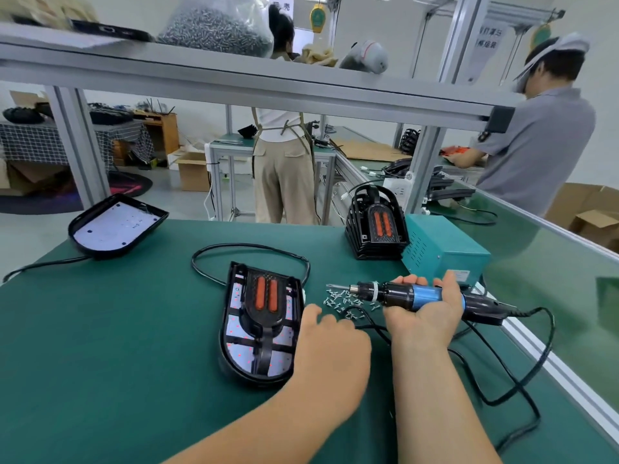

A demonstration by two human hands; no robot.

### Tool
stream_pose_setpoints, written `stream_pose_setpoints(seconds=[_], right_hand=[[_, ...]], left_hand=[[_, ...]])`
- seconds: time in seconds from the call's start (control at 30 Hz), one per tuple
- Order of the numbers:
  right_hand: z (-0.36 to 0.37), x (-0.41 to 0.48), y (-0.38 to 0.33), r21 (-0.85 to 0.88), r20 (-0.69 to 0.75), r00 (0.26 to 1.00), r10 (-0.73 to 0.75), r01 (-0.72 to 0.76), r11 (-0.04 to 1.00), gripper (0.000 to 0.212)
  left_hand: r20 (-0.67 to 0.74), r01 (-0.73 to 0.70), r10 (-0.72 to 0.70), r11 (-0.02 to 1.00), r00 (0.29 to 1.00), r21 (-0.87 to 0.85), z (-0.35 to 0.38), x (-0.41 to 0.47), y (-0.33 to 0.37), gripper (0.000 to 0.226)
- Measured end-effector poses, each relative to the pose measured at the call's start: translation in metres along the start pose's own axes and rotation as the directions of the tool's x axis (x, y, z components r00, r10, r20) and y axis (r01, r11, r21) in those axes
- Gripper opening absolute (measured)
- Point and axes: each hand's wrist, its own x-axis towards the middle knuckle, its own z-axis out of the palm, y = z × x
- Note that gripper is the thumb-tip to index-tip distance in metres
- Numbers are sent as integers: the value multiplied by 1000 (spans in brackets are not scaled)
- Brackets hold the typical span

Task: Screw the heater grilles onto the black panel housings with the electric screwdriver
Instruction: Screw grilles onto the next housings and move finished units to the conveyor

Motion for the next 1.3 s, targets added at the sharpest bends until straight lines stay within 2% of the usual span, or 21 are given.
stream_pose_setpoints(seconds=[0.23, 0.47, 0.57, 0.67, 0.7, 0.73, 0.77, 0.8, 0.83, 0.87, 0.9, 0.93, 1.0, 1.07, 1.3], right_hand=[[0, 0, 3, 8, 8, 1000, 11, -11, 1000, 22], [-1, 1, 3, 50, 11, 999, 30, -30, 998, 22], [-1, 3, 1, 92, 0, 999, 33, -33, 995, 22], [0, 3, 0, 110, -23, 999, 37, -35, 993, 23], [0, 3, 1, 109, -27, 999, 43, -40, 993, 24], [1, 3, 2, 108, -25, 998, 51, -48, 993, 24], [1, 1, 4, 107, -18, 998, 61, -59, 993, 23], [1, 0, 6, 106, -7, 997, 73, -71, 992, 23], [2, -1, 9, 107, 7, 996, 85, -86, 991, 22], [2, -3, 12, 108, 23, 995, 99, -101, 989, 22], [3, -5, 15, 104, 39, 993, 113, -116, 988, 22], [4, -7, 19, 98, 53, 991, 126, -130, 987, 21], [5, -11, 25, 83, 79, 986, 146, -152, 985, 21], [6, -14, 28, 80, 100, 982, 159, -167, 983, 20], [9, -18, 31, 71, 132, 978, 162, -172, 982, 19]], left_hand=[[-33, 60, -62, 997, 998, -40, 10, 5, 0, 25], [-20, 53, -53, 998, 998, -16, 3, 10, 0, 27], [-66, 89, -98, 988, 993, -126, -9, 12, -10, 27], [-184, 111, -195, 915, 963, -389, -24, 11, -38, 12], [-190, 134, -267, 843, 945, -521, -28, 10, -52, 7], [-152, 159, -351, 713, 924, -683, -30, 9, -65, 8], [-66, 171, -422, 499, 904, -849, -30, 8, -77, 10], [40, 163, -466, 228, 884, -960, -30, 6, -87, 11], [146, 151, -470, -27, 870, -988, -30, 4, -93, 12], [221, 130, -449, -223, 866, -966, -29, 2, -96, 12], [264, 107, -425, -358, 866, -927, -28, 1, -97, 13], [287, 88, -402, -446, 869, -891, -26, -1, -97, 14], [305, 58, -369, -550, 878, -833, -23, -2, -96, 18], [305, 34, -358, -599, 882, -800, -21, -2, -96, 22], [277, 30, -341, -583, 898, -812, -20, -4, -95, 28]])
